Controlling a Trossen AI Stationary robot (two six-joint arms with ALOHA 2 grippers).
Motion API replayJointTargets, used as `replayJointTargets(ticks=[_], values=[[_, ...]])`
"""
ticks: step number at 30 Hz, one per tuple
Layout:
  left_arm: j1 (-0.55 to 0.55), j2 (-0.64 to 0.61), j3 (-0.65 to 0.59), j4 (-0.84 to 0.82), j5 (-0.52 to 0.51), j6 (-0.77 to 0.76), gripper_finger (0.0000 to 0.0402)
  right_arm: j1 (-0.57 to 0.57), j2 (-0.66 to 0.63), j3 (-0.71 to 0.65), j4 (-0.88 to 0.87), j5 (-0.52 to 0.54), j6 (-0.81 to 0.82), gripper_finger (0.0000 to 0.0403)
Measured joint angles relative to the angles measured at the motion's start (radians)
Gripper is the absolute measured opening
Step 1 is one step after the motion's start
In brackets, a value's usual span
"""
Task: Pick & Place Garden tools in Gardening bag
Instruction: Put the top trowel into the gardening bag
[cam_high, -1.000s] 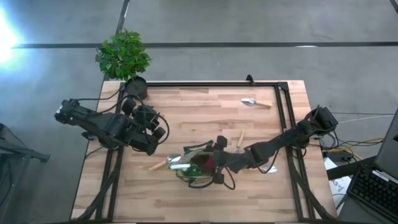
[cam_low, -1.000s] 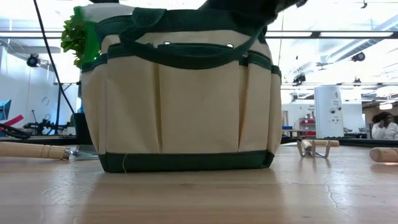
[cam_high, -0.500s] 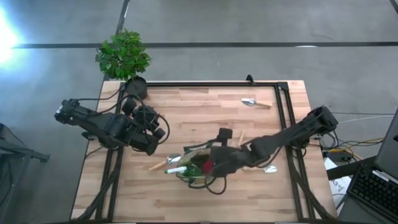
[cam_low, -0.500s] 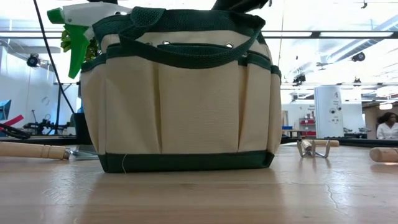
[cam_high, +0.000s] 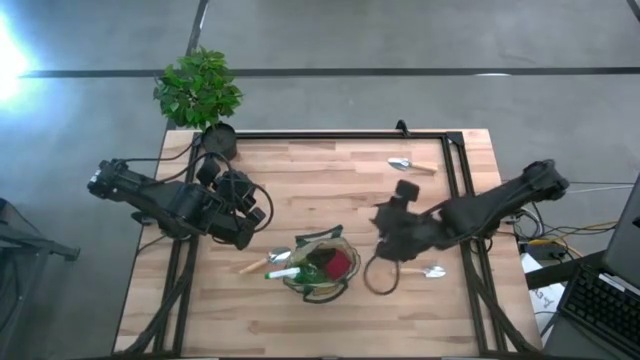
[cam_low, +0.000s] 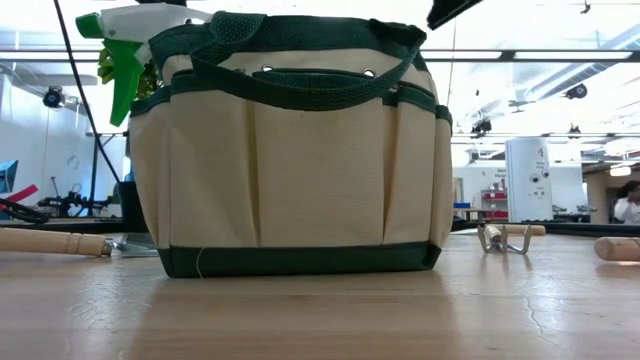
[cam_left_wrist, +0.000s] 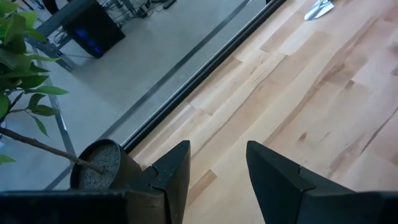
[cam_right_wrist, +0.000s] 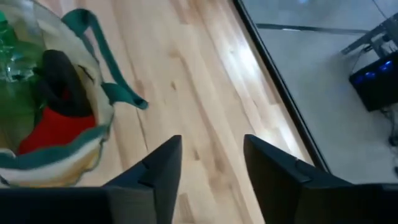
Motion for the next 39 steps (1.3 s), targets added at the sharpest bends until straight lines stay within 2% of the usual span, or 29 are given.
replayJointTargets(ticks=[4, 7, 12, 15, 18, 23, 28, 34, 39], values=[[0.000, 0.000, -0.001, 0.000, 0.002, 0.000, 0.0161, -0.055, -0.128, -0.089, 0.000, -0.012, 0.004, 0.0129], [0.000, 0.000, -0.012, 0.006, 0.001, -0.002, 0.0161, -0.162, -0.212, -0.156, 0.002, -0.066, -0.015, 0.0106], [0.000, 0.000, -0.054, 0.035, 0.001, -0.002, 0.0161, -0.475, -0.286, -0.271, 0.008, -0.302, -0.151, 0.0081], [0.001, 0.000, -0.082, 0.046, 0.008, -0.003, 0.0161, -0.667, -0.288, -0.332, 0.005, -0.484, -0.283, 0.0078], [0.002, 0.000, -0.101, 0.045, 0.023, -0.003, 0.0161, -0.815, -0.283, -0.366, 0.009, -0.605, -0.388, 0.0083], [0.005, 0.000, -0.126, 0.054, 0.036, -0.011, 0.0161, -0.959, -0.246, -0.381, 0.014, -0.623, -0.520, 0.0100], [0.005, 0.000, -0.132, 0.067, 0.034, -0.012, 0.0161, -1.023, -0.167, -0.354, 0.010, -0.598, -0.619, 0.0128], [0.005, 0.000, -0.132, 0.071, 0.024, -0.002, 0.0161, -1.066, -0.029, -0.290, 0.005, -0.578, -0.645, 0.0157], [0.005, 0.000, -0.132, 0.071, 0.035, 0.002, 0.0161, -1.134, 0.107, -0.213, -0.037, -0.578, -0.638, 0.0161]])
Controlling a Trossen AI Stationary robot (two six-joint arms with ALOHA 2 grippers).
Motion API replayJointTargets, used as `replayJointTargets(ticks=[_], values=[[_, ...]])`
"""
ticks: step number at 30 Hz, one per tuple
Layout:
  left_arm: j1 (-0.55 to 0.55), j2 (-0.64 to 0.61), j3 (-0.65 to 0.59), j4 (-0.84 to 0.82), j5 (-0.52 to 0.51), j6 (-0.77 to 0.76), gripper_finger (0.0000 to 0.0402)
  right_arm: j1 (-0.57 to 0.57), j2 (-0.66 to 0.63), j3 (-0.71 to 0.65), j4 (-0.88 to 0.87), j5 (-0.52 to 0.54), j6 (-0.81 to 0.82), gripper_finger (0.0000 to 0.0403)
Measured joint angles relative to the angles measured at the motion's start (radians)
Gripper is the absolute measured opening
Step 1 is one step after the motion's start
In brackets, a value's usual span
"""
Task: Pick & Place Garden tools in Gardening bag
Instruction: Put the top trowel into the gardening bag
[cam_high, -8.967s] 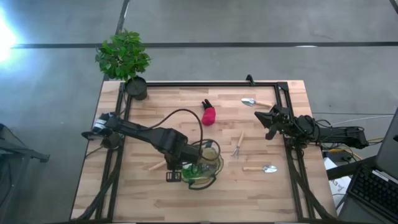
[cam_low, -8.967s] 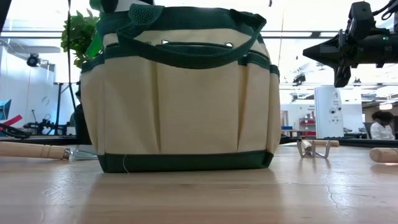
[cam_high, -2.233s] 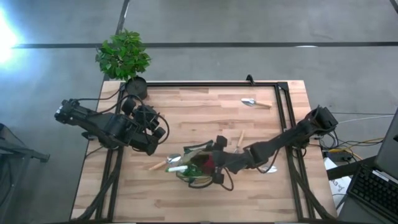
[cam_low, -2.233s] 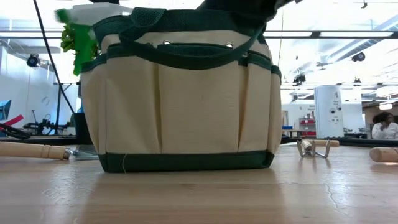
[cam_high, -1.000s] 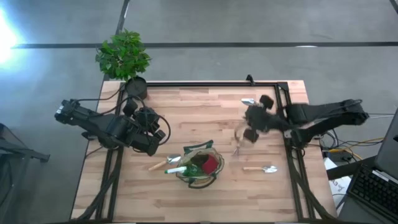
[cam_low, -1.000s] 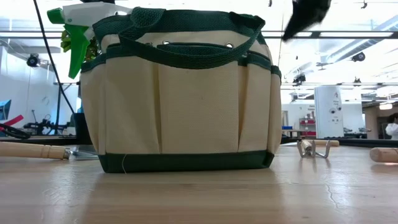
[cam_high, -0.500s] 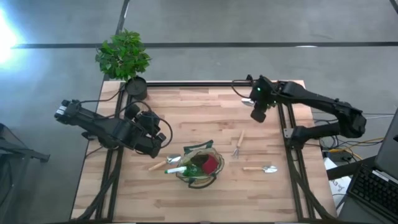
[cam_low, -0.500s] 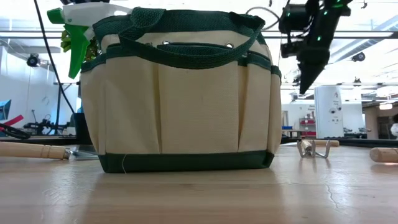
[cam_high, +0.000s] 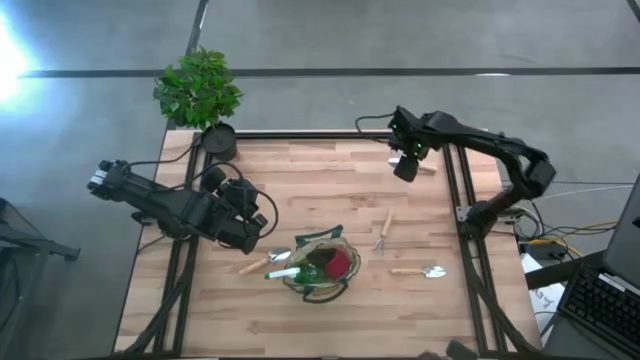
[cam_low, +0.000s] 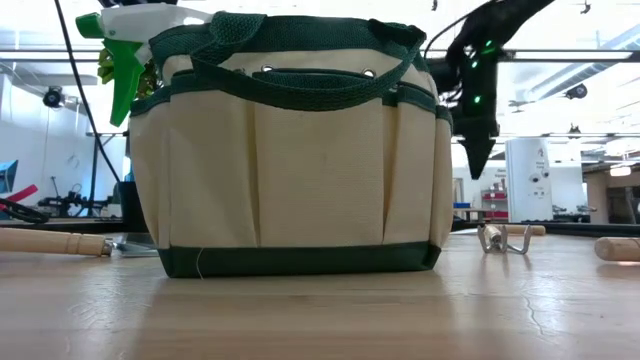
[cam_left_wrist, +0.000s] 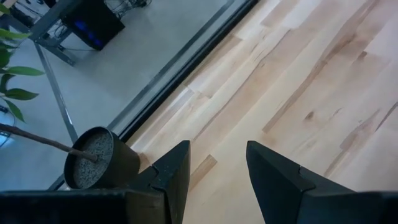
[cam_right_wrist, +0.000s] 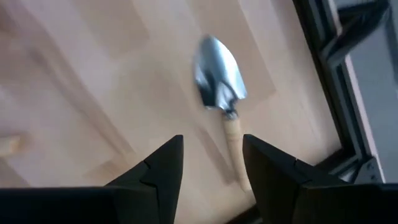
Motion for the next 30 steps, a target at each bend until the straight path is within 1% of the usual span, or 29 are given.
replayJointTargets(ticks=[6, 11, 14, 18, 24, 27, 30], values=[[0.000, 0.000, 0.000, 0.000, 0.010, 0.025, 0.0161, -0.098, 0.148, 0.074, -0.053, 0.002, -0.069, 0.0155], [0.000, 0.000, 0.000, -0.001, 0.017, 0.031, 0.0161, -0.135, 0.228, 0.091, -0.056, 0.016, -0.106, 0.0166], [0.000, 0.000, 0.000, -0.003, 0.017, 0.032, 0.0161, -0.146, 0.257, 0.092, -0.057, 0.052, -0.115, 0.0181], [0.000, 0.000, 0.000, -0.003, 0.018, 0.040, 0.0161, -0.149, 0.283, 0.086, -0.060, 0.055, -0.148, 0.0198], [0.000, 0.000, 0.000, -0.003, 0.018, 0.040, 0.0161, -0.148, 0.313, 0.082, -0.056, 0.052, -0.178, 0.0205], [0.000, 0.000, 0.000, -0.003, 0.019, 0.040, 0.0161, -0.149, 0.330, 0.081, -0.056, 0.036, -0.182, 0.0205], [0.000, 0.000, 0.000, -0.003, 0.019, 0.040, 0.0161, -0.150, 0.349, 0.076, -0.054, -0.007, -0.185, 0.0203]])
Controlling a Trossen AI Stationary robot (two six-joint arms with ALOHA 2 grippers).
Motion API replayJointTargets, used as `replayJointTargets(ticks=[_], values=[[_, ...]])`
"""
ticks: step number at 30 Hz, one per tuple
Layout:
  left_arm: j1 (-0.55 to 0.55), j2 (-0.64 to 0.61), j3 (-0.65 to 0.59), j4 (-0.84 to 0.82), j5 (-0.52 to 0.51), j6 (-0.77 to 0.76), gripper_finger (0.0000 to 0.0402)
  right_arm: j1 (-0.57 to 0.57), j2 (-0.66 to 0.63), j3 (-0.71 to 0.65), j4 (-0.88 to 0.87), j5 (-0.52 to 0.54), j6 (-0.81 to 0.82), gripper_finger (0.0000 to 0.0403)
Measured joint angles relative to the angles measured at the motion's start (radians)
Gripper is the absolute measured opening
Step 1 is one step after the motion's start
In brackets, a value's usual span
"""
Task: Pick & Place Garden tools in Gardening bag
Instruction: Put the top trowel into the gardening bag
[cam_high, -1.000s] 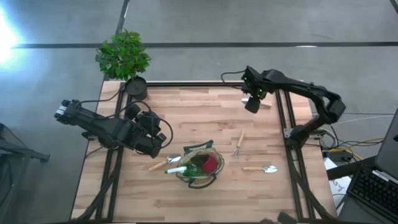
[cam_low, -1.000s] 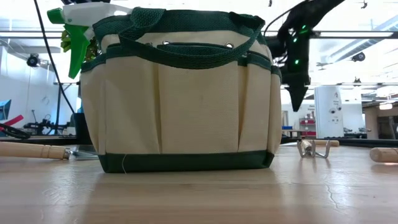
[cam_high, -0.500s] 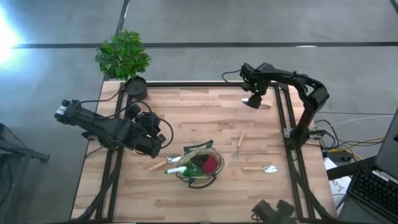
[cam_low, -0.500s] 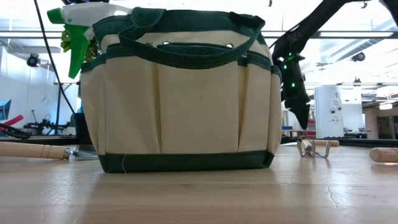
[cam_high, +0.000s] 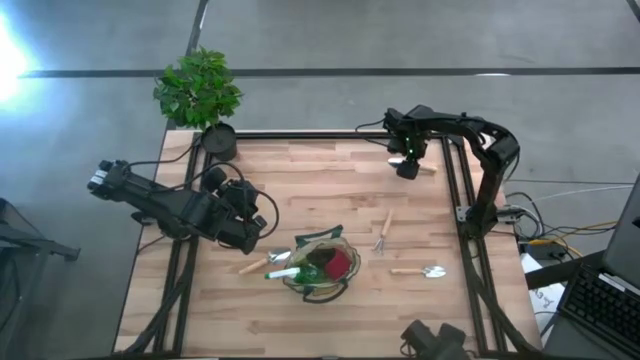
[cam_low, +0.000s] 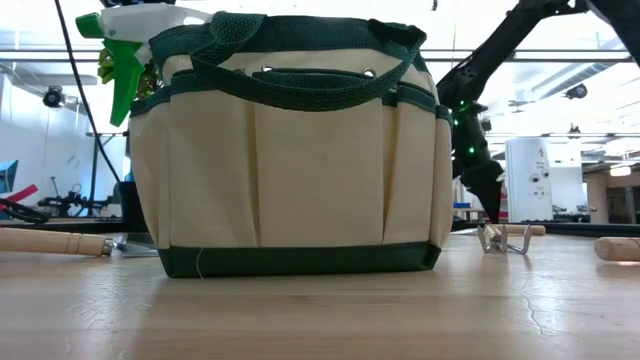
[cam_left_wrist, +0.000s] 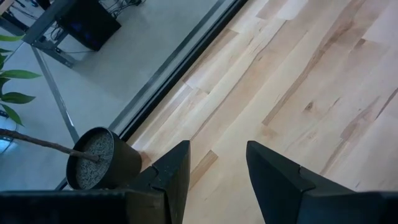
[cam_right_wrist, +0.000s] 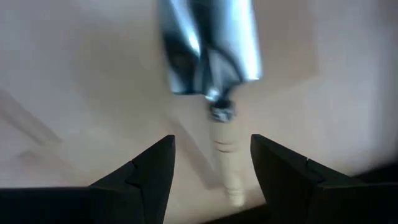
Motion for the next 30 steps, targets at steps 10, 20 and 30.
replayJointTargets(ticks=[10, 20, 30], values=[[0.000, 0.000, 0.000, 0.000, 0.005, 0.000, 0.0161, -0.002, 0.060, -0.010, 0.052, 0.006, -0.016, 0.0179], [0.000, 0.000, 0.000, 0.000, 0.008, 0.000, 0.0161, -0.002, 0.077, -0.008, 0.053, 0.001, -0.023, 0.0115], [0.000, 0.000, 0.000, 0.000, 0.008, 0.000, 0.0161, -0.002, 0.025, -0.016, 0.036, -0.018, -0.013, 0.0049]])
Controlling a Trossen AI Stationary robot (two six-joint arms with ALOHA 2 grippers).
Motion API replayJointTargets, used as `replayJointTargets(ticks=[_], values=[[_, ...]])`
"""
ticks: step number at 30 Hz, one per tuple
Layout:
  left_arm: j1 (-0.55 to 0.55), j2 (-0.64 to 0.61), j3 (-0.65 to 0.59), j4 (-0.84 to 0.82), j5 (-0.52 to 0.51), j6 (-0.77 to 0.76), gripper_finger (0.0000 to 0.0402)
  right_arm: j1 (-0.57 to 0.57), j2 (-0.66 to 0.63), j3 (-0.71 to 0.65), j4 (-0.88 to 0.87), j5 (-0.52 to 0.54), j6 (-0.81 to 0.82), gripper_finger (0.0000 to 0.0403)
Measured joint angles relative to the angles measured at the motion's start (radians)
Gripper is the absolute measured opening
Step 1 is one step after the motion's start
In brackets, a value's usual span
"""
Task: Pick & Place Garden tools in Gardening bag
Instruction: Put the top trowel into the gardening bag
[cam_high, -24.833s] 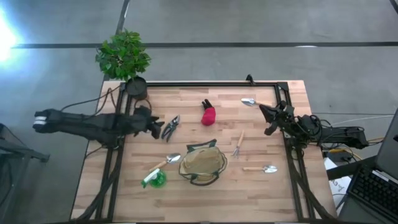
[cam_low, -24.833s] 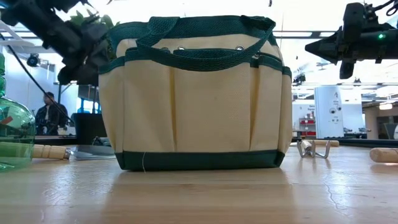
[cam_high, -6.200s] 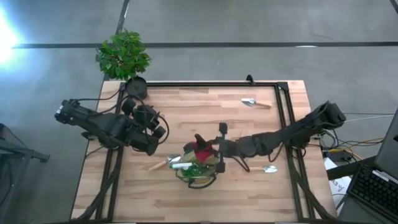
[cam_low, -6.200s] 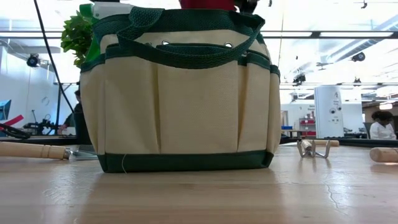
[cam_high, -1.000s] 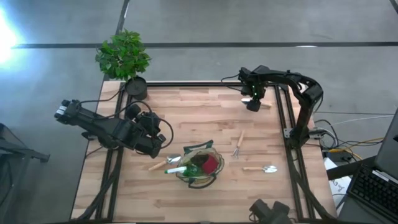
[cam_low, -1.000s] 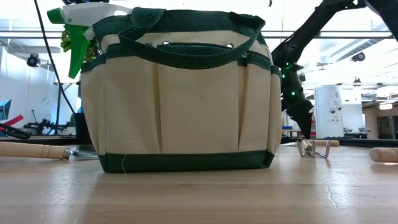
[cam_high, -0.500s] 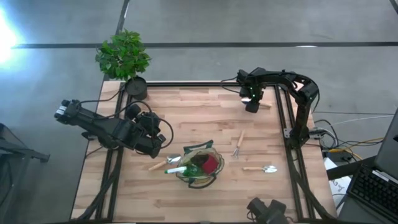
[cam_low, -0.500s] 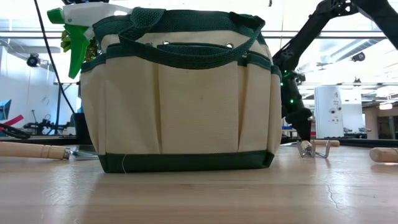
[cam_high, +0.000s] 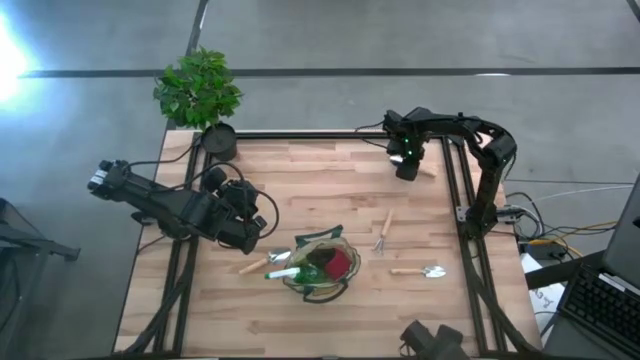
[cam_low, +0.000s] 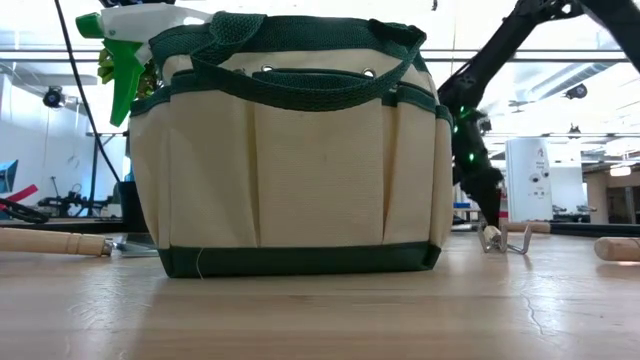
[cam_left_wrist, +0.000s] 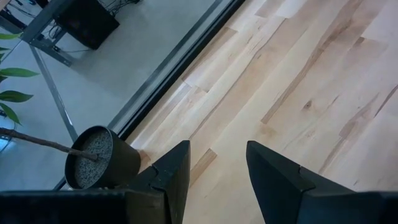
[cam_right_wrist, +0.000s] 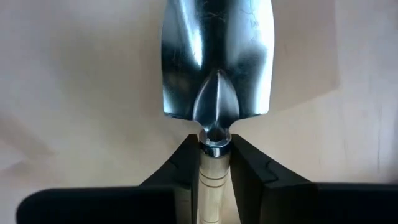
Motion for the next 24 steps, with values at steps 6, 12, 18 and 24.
replayJointTargets(ticks=[6, 12, 18, 24], values=[[0.000, 0.000, 0.000, 0.000, 0.000, 0.017, 0.0161, 0.025, -0.147, -0.003, -0.028, -0.175, 0.009, 0.0049], [0.000, 0.000, 0.000, 0.000, -0.019, 0.018, 0.0161, 0.113, -0.383, -0.038, 0.016, -0.349, 0.046, 0.0049], [0.000, 0.000, 0.000, 0.003, -0.021, 0.017, 0.0161, 0.262, -0.664, -0.141, 0.185, -0.436, 0.190, 0.0049], [0.000, 0.000, 0.000, 0.005, -0.023, 0.016, 0.0161, 0.464, -0.929, -0.316, 0.461, -0.452, 0.428, 0.0049]])
